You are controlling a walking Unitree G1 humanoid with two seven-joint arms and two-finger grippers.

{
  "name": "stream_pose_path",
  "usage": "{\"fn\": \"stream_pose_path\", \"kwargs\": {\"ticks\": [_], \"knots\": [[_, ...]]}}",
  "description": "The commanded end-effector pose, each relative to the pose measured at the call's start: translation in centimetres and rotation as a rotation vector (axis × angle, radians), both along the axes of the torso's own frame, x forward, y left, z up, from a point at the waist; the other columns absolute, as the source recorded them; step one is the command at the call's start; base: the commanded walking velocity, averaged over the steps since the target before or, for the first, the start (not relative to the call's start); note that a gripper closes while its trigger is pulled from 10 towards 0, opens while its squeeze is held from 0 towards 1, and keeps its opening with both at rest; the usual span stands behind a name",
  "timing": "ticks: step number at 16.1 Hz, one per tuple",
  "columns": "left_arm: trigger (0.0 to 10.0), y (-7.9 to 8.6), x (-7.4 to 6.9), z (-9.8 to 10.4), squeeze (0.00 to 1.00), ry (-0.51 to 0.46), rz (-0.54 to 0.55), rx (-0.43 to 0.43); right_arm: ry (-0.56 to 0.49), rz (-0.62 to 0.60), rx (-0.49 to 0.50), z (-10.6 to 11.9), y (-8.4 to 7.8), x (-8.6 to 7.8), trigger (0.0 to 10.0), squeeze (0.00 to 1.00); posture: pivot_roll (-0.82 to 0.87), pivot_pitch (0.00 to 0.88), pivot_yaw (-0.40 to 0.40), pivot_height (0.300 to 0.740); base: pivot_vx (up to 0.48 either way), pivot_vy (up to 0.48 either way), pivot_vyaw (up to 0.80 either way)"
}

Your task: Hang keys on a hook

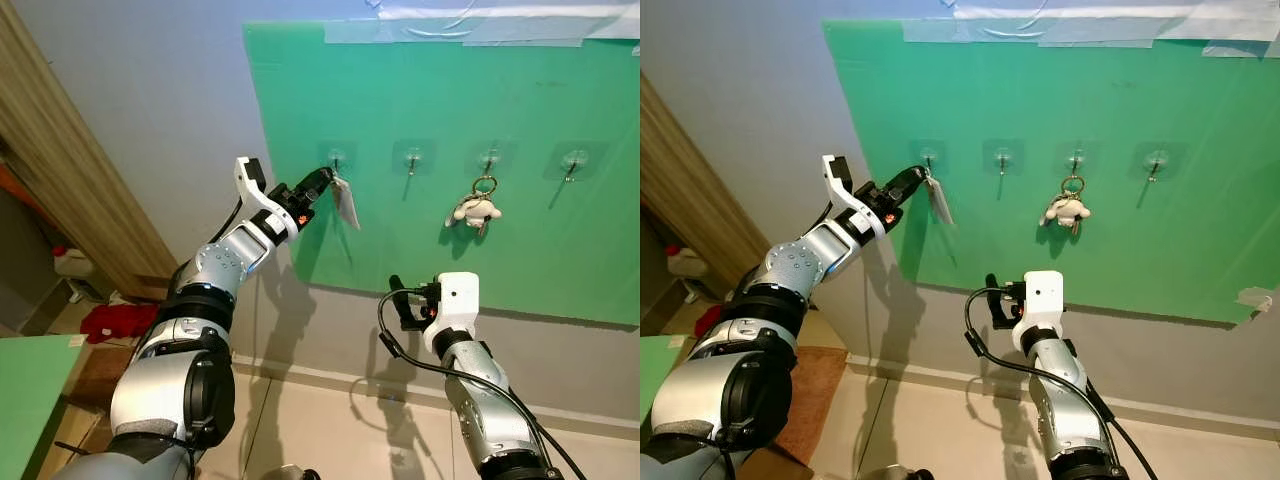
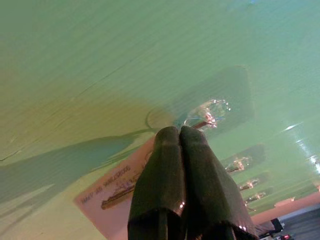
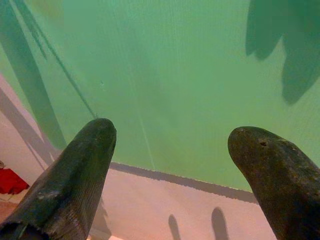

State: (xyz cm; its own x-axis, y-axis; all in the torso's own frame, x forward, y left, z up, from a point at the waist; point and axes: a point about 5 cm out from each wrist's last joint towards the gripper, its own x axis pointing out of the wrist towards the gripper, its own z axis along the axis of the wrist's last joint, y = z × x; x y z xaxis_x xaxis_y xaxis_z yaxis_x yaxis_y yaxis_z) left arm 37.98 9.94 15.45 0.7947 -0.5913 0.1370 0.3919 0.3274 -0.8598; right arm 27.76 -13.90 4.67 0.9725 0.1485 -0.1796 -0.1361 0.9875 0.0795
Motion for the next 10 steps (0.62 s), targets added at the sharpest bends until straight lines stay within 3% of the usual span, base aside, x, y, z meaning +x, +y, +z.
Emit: {"fn": "stream_pose_path", "kwargs": {"ticks": [1,10], "knots": [[0.0,0.48,0.34,0.12,0.00,0.021,0.029,0.026,-0.002,0.004,0.001,0.19,0.35,-0.04,10.0,0.00,-0.09,0.000,0.177,0.740,0.000,0.000,0.00],[0.0,0.53,0.71,0.89,0.00,-0.020,0.048,0.049,0.003,0.002,0.009,0.03,0.62,-0.18,10.0,0.00,-0.09,0.000,0.184,0.740,0.000,0.000,0.00]]}}
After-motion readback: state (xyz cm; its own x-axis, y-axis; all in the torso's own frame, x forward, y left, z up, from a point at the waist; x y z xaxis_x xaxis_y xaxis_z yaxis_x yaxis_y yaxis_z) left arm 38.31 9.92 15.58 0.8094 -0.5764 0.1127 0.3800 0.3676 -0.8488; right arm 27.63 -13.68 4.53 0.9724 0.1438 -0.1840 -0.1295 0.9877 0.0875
